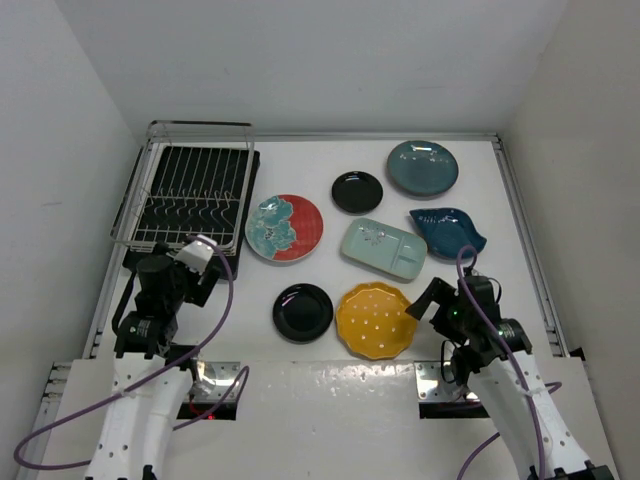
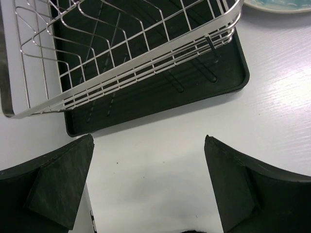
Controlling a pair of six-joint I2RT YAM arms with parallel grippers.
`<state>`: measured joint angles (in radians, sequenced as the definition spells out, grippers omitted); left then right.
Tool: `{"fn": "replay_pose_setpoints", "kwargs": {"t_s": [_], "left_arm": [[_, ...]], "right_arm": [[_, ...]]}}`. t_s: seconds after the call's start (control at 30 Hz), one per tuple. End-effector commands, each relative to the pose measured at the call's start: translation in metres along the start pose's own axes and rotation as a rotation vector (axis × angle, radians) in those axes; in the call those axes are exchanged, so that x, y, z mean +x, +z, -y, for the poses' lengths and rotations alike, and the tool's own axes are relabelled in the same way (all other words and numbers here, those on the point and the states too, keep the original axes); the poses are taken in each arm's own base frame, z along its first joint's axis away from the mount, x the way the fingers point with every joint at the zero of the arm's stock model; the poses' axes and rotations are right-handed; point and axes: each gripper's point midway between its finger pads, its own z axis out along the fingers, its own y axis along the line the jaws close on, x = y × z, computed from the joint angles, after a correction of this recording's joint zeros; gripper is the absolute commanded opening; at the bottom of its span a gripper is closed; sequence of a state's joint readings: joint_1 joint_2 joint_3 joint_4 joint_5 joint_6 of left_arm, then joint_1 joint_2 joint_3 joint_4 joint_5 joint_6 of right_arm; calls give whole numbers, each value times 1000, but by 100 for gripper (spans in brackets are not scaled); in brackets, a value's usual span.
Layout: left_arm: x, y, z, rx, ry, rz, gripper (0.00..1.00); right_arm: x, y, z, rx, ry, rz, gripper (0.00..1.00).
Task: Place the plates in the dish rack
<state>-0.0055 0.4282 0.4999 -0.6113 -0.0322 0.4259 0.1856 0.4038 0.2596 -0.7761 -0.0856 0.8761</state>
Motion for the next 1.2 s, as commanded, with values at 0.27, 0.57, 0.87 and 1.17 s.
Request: {"fn": "replay_pose_setpoints", "kwargs": {"t_s": [0.27,0.57,0.87,1.17], "left_arm": [[-63,-21,-2,99,99,204,100],[-174,4,35,558,212,-72,62],[-229,119,111,637,150,-105,81],[-283,121,92,755,-33,55,81]], "right_arm": [[-10,-3,-5,-10,-4,38,100],[-37,-9,-37,-68,-146,26,100],[-68,-3,-74,-106,-232,-15,100],[-114,20,-191,-341,-433,21,68]]}}
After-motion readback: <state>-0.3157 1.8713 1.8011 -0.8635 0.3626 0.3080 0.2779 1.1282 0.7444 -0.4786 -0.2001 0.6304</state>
